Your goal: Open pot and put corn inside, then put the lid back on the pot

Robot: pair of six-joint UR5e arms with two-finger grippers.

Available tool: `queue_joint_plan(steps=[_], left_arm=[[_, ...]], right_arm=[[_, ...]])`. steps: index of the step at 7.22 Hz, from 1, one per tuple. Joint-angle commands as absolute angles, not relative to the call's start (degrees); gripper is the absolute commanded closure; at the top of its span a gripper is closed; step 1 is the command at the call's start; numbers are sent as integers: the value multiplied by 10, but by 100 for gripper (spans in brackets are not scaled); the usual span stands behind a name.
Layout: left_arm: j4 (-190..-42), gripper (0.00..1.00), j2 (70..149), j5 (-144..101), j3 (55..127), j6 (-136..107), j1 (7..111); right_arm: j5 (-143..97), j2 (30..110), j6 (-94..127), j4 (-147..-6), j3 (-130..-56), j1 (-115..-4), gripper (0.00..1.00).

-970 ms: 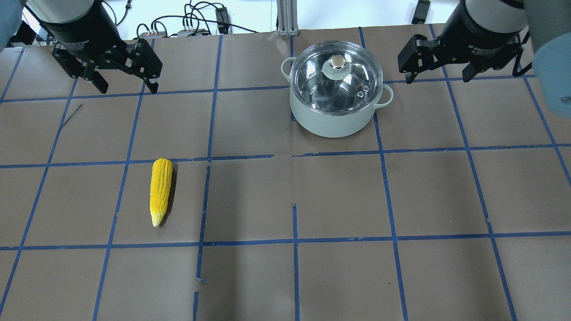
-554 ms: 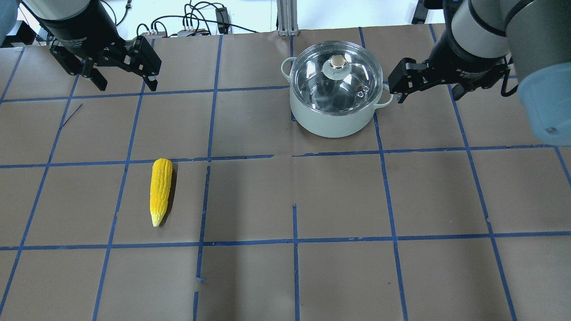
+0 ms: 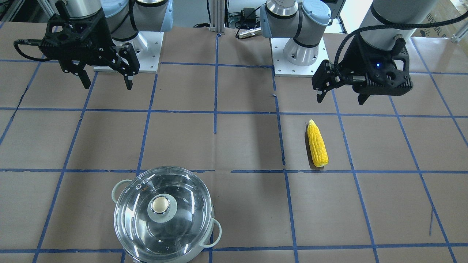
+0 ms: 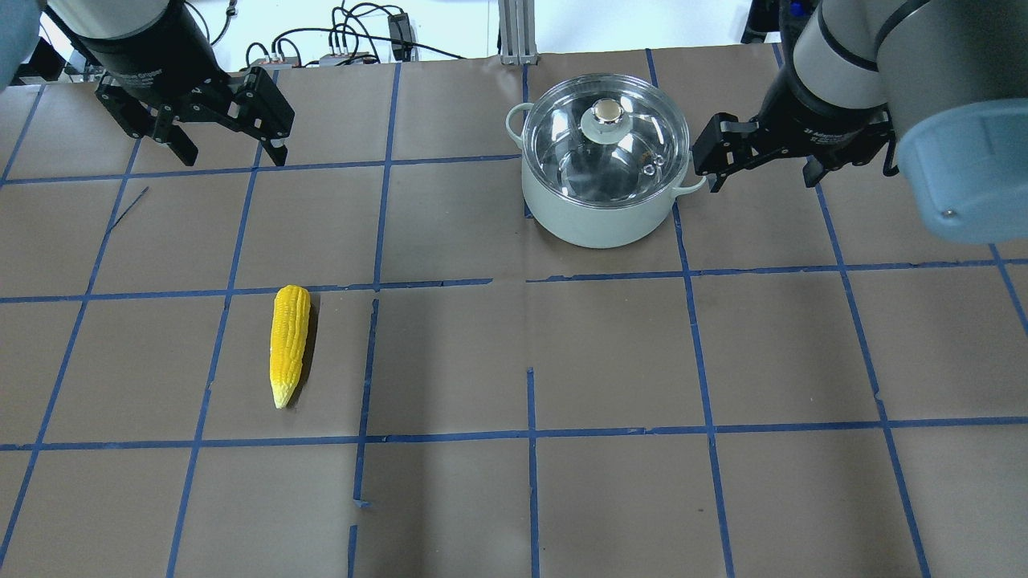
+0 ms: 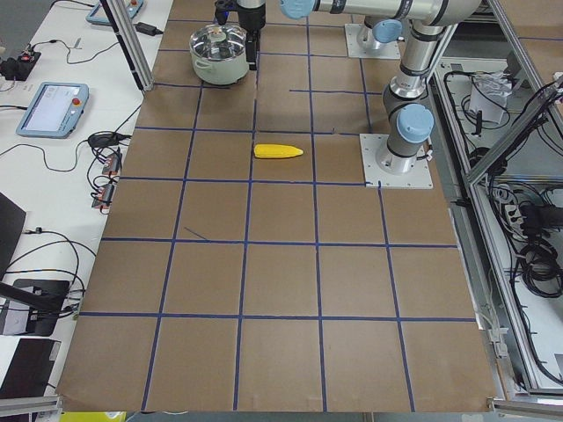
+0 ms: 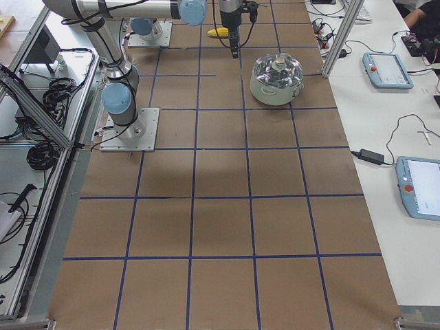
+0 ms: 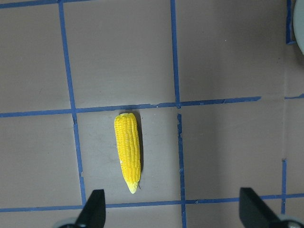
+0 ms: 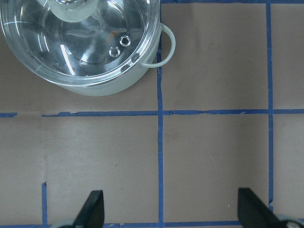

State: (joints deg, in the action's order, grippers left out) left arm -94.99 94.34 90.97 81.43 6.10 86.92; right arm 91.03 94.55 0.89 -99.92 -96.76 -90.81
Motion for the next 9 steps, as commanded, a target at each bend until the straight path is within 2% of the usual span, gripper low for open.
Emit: queue_joint_plan(steps=[1, 3, 5, 6, 9], left_arm=[[-950, 0, 946, 911, 817, 62, 870], [-949, 0, 952, 909, 806, 61, 870], [-949, 0, 947, 910, 809, 61, 871], [-949, 0, 943, 911, 808, 62, 871], [-946, 0, 945, 910, 805, 62, 871]], right_arm=[[905, 919, 15, -952, -933, -908, 0], [909, 890, 18, -953, -903, -908, 0], [907, 825, 17, -952, -822, -914, 0], [904, 799, 23, -952, -808, -919, 3], [876, 708, 63, -1078, -794, -973, 1]])
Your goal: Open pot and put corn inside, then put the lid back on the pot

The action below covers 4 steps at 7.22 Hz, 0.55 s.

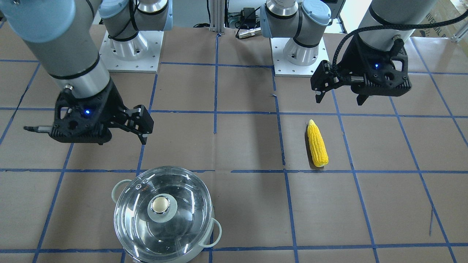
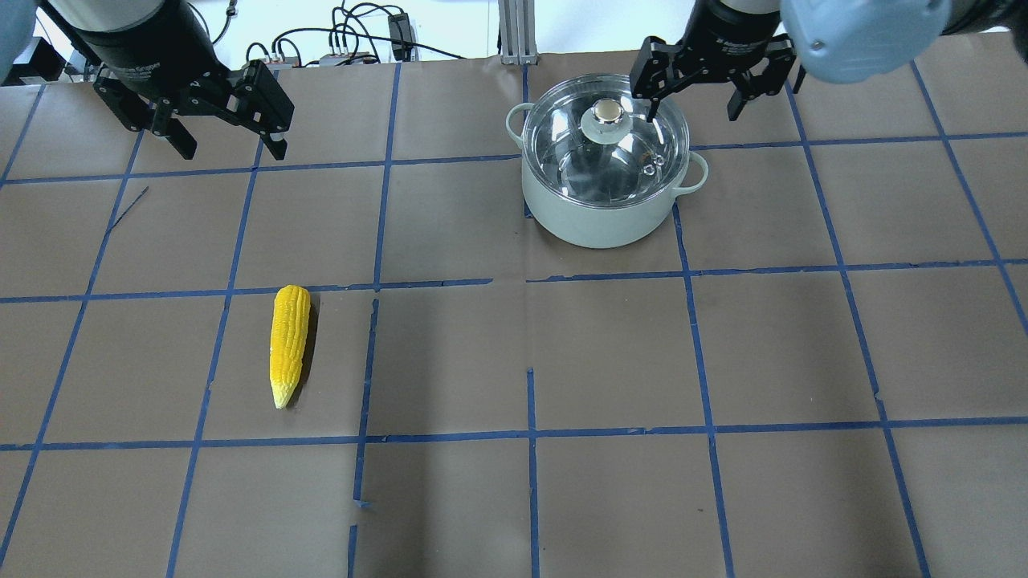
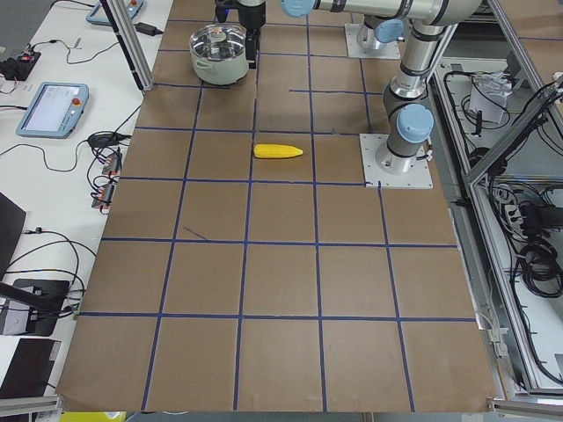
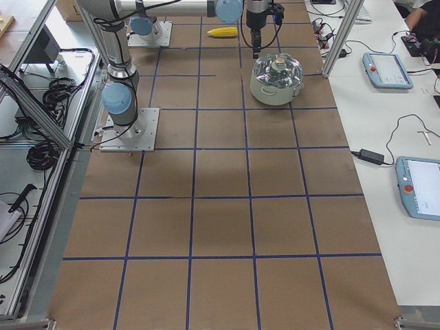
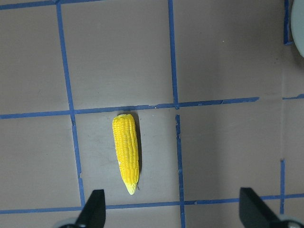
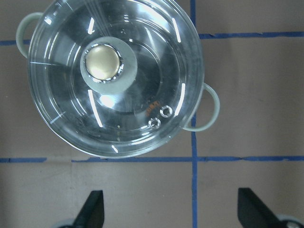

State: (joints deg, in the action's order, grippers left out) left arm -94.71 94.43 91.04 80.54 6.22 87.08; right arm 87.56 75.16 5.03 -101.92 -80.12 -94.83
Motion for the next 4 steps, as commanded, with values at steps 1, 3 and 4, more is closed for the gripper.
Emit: queue_joint_plan(steps=[1, 3, 4], left_arm=[[-940, 0, 945, 909, 805, 62, 871], [-939, 0, 943, 909, 806, 62, 872], [-939, 0, 943, 909, 806, 64, 872]], right_arm=[[879, 674, 62, -1103, -775, -983, 1], [890, 611, 60, -1115, -717, -983, 1], [921, 588, 58, -1109, -690, -983, 1]])
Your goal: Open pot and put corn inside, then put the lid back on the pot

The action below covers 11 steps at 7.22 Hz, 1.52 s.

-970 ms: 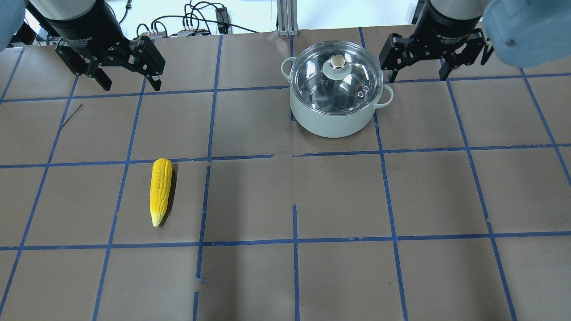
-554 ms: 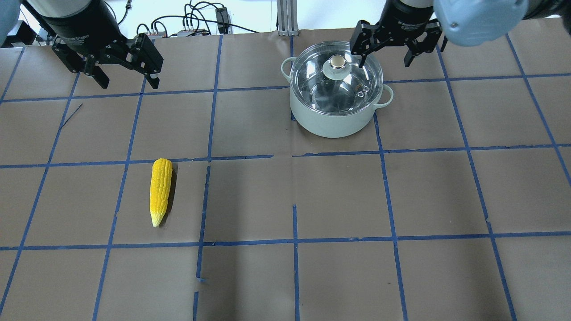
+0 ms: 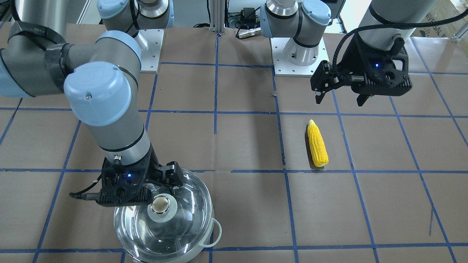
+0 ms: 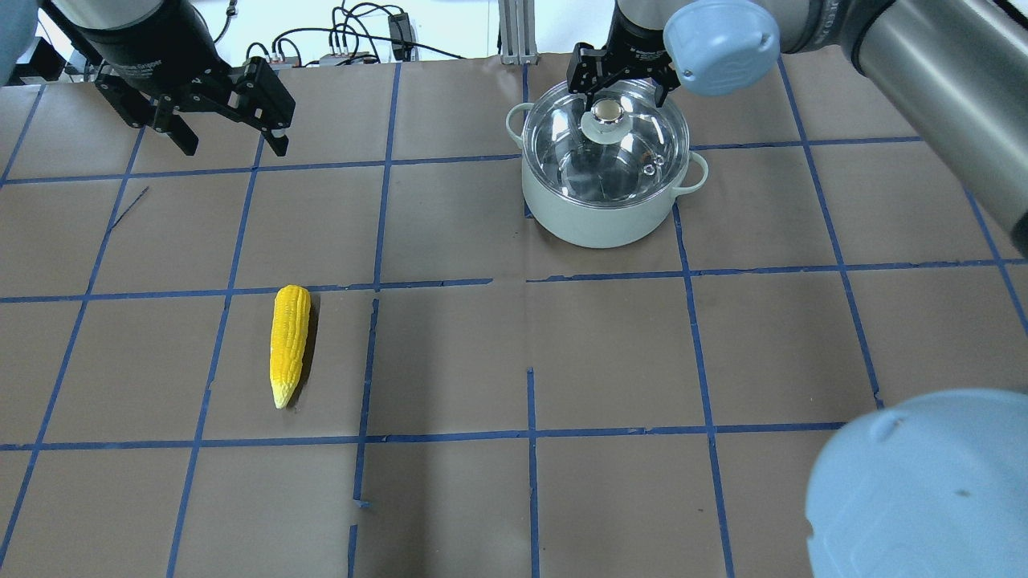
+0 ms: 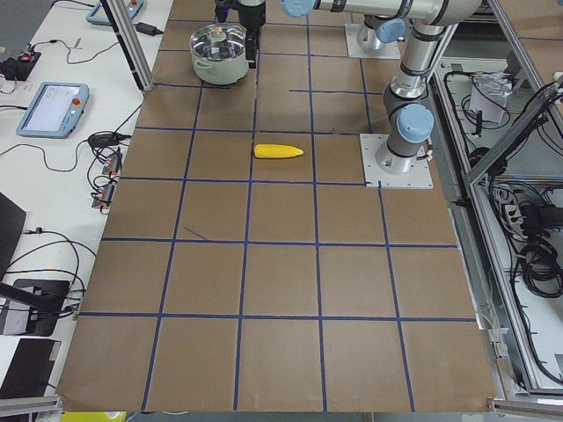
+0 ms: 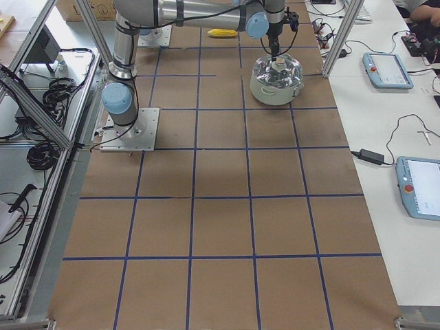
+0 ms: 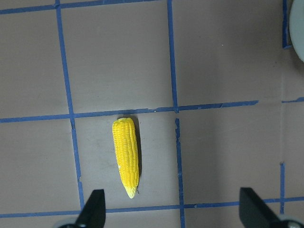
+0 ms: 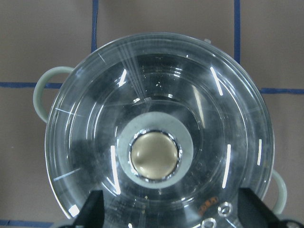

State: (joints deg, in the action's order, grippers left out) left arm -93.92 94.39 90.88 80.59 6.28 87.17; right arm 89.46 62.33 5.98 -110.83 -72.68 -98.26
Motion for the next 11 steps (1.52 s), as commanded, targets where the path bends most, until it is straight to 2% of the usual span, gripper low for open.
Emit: queue_joint_plan(steps=[1, 11], left_arm=[[-938, 0, 945, 908, 806, 64, 872], [-938, 0, 940, 907, 809, 64, 874]], right_arm=[[938, 583, 61, -1109, -686, -983, 1], [944, 567, 105, -1103, -693, -999, 2]])
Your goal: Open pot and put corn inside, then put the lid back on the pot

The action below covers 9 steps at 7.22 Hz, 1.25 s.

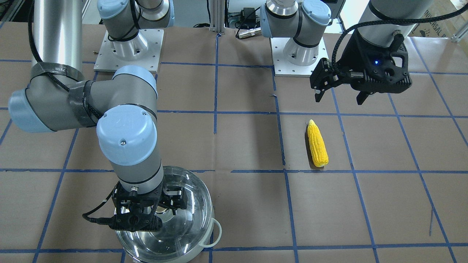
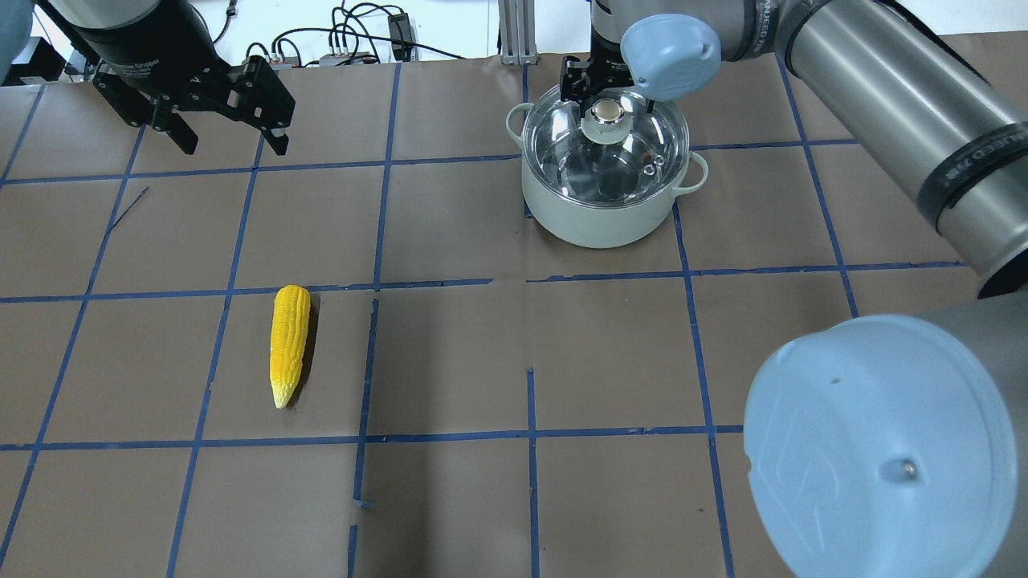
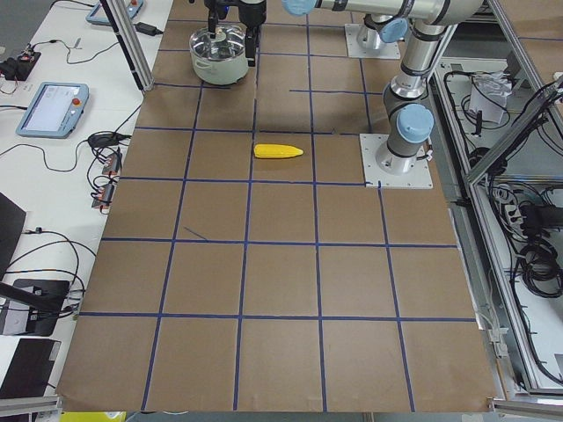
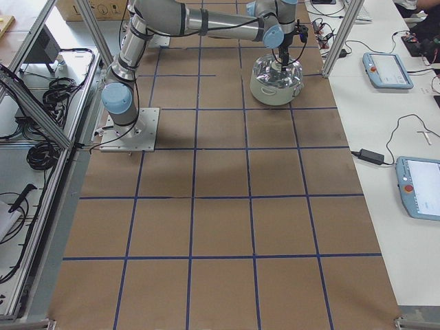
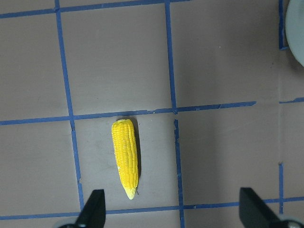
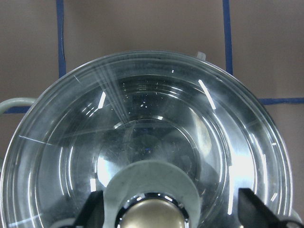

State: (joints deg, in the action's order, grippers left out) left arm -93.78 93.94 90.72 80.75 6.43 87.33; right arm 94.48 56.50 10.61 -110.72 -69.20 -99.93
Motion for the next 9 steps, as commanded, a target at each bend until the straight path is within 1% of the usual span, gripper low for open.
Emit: queue_joint_plan(steps=[1, 2, 3, 4, 6, 8, 9], left_arm=[[-938, 0, 940, 907, 809, 65, 874], [-938, 0, 939, 908, 810, 65, 874], [-938, 0, 939, 908, 815, 64, 874], [-938, 0, 940, 908, 813, 65, 873], [-938, 0, 939, 909, 811, 64, 873], [-938, 0, 939, 909, 813, 64, 874], [-938, 0, 939, 908, 813, 64, 873]], right_arm=[[944, 567, 105, -1102, -693, -999, 3], [944, 570, 104, -1100, -694, -999, 7], [943, 573, 103, -1100, -703, -1000, 18], [942, 573, 102, -1100, -706, -1000, 32], [940, 573, 102, -1101, -704, -1001, 39], [940, 572, 102, -1102, -699, -1006, 67], [940, 573, 102, -1104, -696, -1008, 79]])
